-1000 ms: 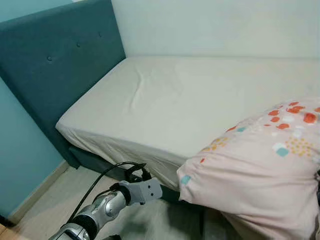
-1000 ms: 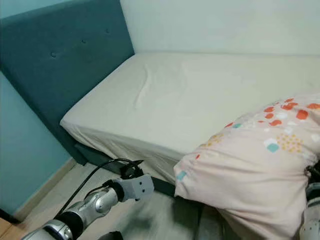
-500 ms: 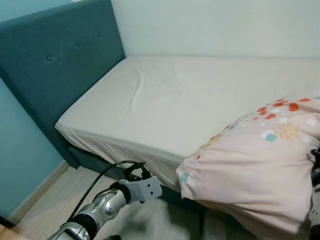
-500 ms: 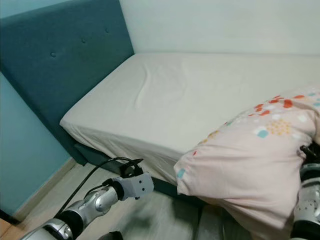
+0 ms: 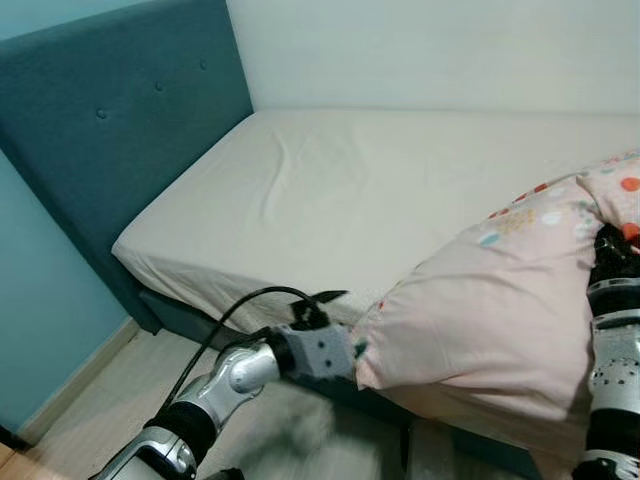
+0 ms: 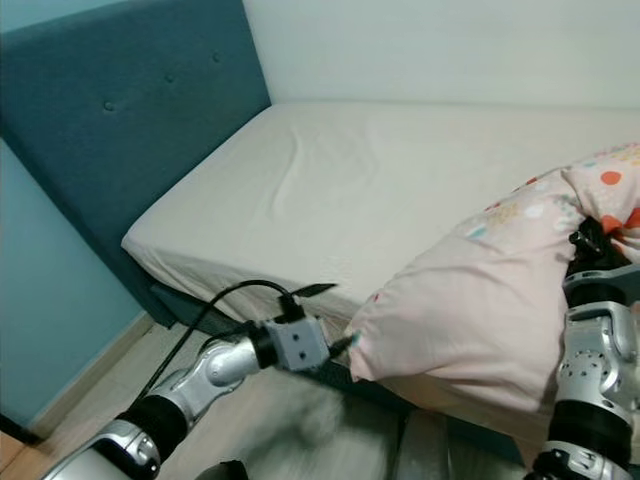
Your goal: Clean up the room
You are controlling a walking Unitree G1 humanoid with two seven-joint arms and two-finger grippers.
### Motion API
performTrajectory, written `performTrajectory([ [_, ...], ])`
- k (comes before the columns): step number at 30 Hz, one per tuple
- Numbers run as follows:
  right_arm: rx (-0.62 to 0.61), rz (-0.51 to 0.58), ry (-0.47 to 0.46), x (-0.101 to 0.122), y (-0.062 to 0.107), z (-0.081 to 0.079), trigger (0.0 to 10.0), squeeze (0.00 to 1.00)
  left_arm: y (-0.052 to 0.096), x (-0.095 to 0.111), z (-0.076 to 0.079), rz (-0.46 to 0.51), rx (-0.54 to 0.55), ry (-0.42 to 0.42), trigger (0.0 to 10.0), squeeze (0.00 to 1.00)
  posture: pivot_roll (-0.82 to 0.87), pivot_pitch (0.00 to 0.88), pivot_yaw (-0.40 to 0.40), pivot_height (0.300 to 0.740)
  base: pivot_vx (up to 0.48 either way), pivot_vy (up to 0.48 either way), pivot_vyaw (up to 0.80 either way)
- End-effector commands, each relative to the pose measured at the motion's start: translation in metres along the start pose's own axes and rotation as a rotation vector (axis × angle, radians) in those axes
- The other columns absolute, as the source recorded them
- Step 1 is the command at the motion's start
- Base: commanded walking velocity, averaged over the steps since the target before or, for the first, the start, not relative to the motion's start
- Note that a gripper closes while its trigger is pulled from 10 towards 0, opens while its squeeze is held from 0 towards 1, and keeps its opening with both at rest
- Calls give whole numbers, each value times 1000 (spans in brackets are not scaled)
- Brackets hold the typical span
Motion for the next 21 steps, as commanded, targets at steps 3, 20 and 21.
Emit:
performTrajectory([
  [3,59,-75,-20,-25,-6,-25,0,0,-2,14,26,53,-153,-5,10000,0,-57,48,114,422,0,0,0],
  [20,90,-53,-128,-26,-37,-68,0,0,-53,35,31,-45,6,49,10000,0,-63,60,83,422,0,0,0],
  [21,94,-57,-129,-27,-37,-70,0,0,-56,37,34,-58,2,46,10000,0,-63,60,83,422,0,0,0],
])
Point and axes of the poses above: a point about 5 cm out from each wrist's last joint towards the gripper, its own y axis pointing back from the gripper into the wrist, its own x axis along the axis of the wrist's last joint, z = x × y, the point moved 6 cm from there along -y, pointing out of the wrist towards the gripper, and after that the axes turned 12 degrees about -y, right-handed, at the moved point
